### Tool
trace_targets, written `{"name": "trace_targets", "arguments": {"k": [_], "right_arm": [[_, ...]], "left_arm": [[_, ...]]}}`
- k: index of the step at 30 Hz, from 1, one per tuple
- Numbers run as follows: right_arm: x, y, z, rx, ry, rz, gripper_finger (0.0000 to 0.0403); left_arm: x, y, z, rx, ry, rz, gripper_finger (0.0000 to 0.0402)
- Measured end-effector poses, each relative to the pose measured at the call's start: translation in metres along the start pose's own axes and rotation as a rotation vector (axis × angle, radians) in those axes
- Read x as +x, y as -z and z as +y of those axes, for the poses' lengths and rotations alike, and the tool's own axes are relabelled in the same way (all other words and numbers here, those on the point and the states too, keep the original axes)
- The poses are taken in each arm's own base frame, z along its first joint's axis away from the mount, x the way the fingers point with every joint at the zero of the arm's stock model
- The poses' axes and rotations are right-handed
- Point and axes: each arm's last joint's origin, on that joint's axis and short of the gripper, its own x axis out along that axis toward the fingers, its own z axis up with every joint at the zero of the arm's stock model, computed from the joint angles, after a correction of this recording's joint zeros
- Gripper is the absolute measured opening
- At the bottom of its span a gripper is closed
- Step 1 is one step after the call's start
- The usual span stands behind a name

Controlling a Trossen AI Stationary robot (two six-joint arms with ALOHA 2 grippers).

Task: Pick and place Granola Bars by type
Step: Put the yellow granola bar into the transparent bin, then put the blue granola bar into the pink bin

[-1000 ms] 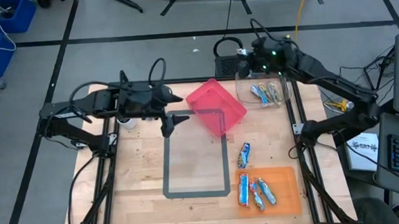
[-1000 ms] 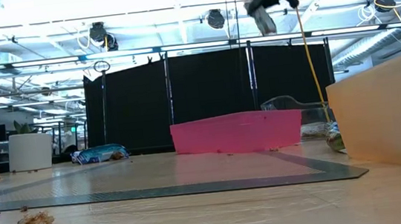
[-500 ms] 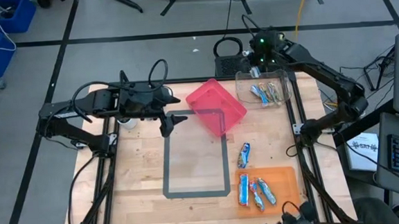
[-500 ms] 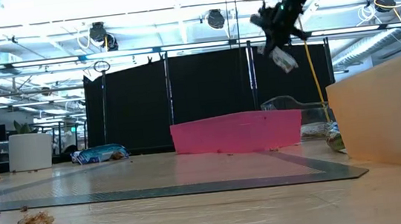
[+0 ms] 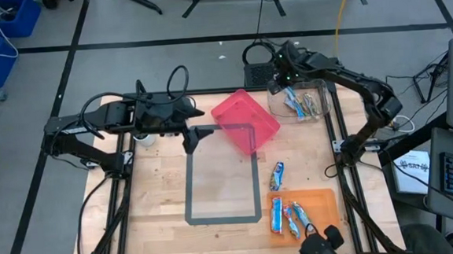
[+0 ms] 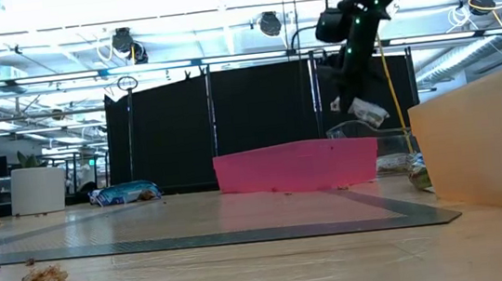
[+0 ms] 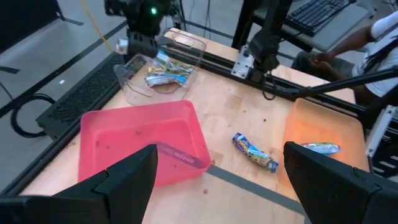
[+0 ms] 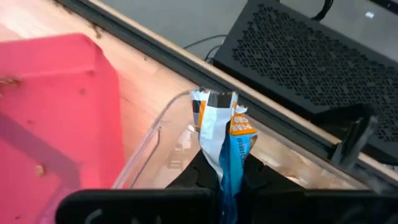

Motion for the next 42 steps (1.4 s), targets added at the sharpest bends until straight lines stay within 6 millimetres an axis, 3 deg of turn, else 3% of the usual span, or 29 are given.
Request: {"name": "trace_targets", "arguments": {"k": [13,22,26,31,36,42], "right_arm": [[0.058,0.031,0.001,0.054,-0.038,0.075,0.0004],[0.077,0.056,-0.002,0.051,-0.033,0.097,0.0005],[0.082,0.062,-0.003,0.047,-0.034,0.093,0.0028],[0.081,0.059,-0.003,0.018,-0.037,0.071,0.0085],[0.072,0.044,-0.001,-0.044,-0.047,0.025,0.0148],[0.023,0.012,0.002,-0.157,-0.070,-0.140,0.0193]], "left_arm": [[0.000,-0.002,-0.003,0.006,0.063,-0.011,0.0349],[0.000,-0.004,-0.004,0.045,0.101,-0.023,0.0349],[0.000,-0.003,-0.004,0.045,0.107,-0.017,0.0349],[0.000,-0.003,-0.005,0.041,0.138,-0.007,0.0349],[0.000,-0.003,-0.005,0.046,0.140,-0.002,0.0349],[0.000,-0.001,-0.004,0.071,0.134,0.018,0.0349]]}}
